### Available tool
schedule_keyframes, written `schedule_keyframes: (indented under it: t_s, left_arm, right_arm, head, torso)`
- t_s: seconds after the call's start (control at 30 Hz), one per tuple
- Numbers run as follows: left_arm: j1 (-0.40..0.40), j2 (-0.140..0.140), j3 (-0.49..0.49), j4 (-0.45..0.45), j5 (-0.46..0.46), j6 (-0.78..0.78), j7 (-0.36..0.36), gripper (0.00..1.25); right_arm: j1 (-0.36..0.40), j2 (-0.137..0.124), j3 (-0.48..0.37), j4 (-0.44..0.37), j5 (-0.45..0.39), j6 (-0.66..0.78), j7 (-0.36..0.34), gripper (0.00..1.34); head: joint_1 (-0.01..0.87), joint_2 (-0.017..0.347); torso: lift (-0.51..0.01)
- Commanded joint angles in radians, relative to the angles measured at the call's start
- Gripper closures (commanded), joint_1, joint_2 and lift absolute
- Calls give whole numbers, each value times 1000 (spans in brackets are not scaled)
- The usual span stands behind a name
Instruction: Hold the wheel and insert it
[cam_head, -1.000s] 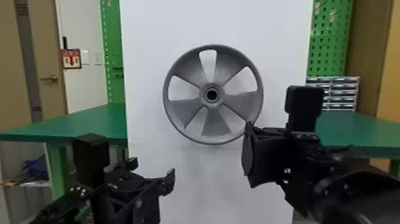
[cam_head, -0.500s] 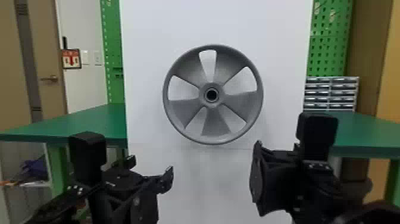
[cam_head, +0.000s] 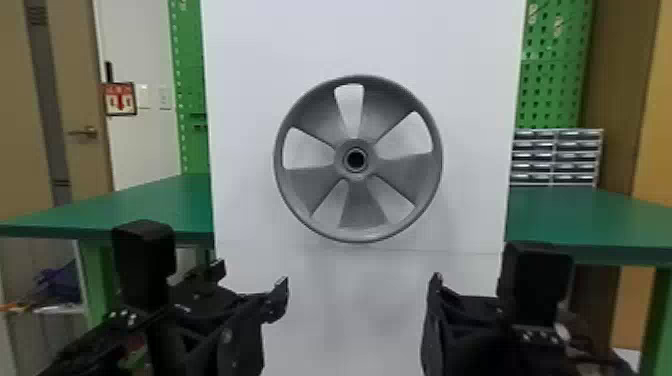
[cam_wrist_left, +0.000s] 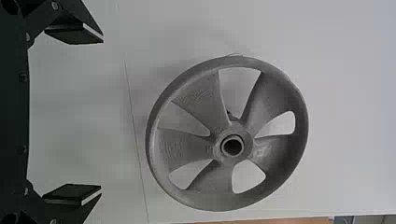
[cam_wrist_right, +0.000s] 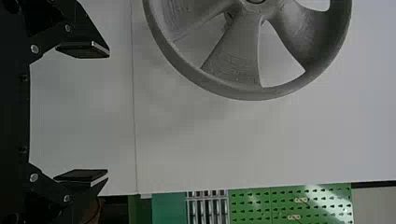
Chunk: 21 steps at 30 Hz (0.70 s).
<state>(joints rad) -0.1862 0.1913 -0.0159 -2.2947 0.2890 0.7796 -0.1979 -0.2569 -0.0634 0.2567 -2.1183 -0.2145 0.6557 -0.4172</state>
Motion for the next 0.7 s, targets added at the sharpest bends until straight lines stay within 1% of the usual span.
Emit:
schedule_keyframes:
  t_s: [0.0,0.07,0.2,0.3,0.47,0.57,0.67]
  left_arm:
    - [4,-1,2,0,-5,0,0,145]
    - [4,-1,2,0,-10,0,0,145]
    - [5,-3,4,1,-11,-2,0,147]
    - [5,-3,4,1,-13,-3,0,145]
    - [11,-4,10,1,-16,-10,0,147]
    - [11,-7,8,1,-16,-10,0,147]
    - [13,-7,10,1,-18,-10,0,145]
  right_arm:
    - [53,-7,-7,6,10,-47,0,360]
    - [74,-10,-5,6,24,-71,0,360]
    - [110,-16,-11,12,26,-117,0,360]
    - [137,-30,-8,18,38,-160,0,360]
    - [183,-35,-19,46,53,-251,1,360]
    - [211,-41,-31,51,55,-275,1,360]
    - [226,-41,-42,54,60,-294,1,360]
  head:
    - [179,101]
    - [179,101]
    - [179,101]
    - [179,101]
    - [179,101]
    - [179,101]
    - [179,101]
  torso:
    - [-493]
    - [-493]
    - [-493]
    - [-493]
    - [-493]
    - [-493]
    - [-493]
